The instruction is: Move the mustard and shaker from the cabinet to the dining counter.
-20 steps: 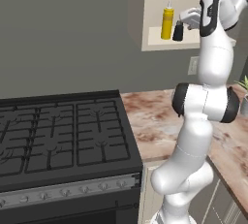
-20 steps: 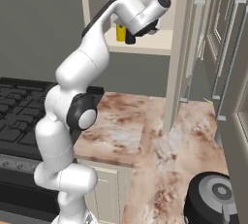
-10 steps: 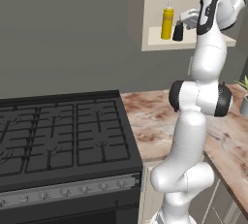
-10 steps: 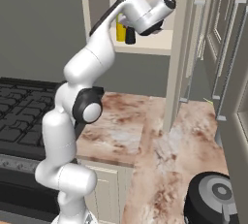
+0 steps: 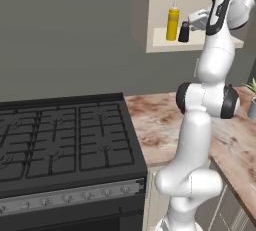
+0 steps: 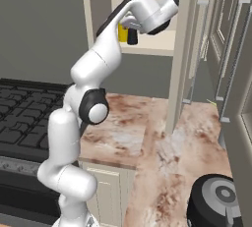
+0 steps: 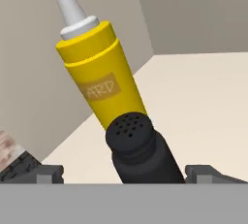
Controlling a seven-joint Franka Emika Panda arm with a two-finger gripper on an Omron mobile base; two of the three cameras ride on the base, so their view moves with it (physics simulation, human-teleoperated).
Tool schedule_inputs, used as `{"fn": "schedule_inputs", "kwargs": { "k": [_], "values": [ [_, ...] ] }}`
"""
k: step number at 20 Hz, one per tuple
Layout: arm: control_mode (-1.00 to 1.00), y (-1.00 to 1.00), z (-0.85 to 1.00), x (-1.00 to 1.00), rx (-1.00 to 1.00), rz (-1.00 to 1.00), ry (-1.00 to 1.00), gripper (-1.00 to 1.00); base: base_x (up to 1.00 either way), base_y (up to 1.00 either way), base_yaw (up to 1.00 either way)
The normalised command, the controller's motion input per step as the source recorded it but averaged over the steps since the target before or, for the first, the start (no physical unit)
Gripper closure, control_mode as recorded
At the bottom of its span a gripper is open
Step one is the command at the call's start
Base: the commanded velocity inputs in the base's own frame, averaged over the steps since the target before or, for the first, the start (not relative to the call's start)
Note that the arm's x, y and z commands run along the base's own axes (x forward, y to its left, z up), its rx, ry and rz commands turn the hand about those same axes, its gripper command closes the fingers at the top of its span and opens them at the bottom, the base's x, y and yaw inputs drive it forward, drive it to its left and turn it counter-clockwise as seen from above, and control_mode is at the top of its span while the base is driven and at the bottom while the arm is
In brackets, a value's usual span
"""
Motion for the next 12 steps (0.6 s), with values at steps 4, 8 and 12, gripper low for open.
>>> {"fn": "schedule_inputs", "kwargs": {
  "k": [4, 8, 12],
  "values": [
    [-1.00, 0.37, 0.00, -0.06, 0.00, 0.14, -0.05, -1.00, 0.00, 0.00, 0.00],
    [-1.00, 0.18, 0.00, 0.00, 0.00, 0.11, -0.10, -1.00, 0.00, 0.00, 0.00],
    [-1.00, 0.00, 0.00, 0.03, 0.00, 0.04, -0.15, -1.00, 0.00, 0.00, 0.00]
  ]
}}
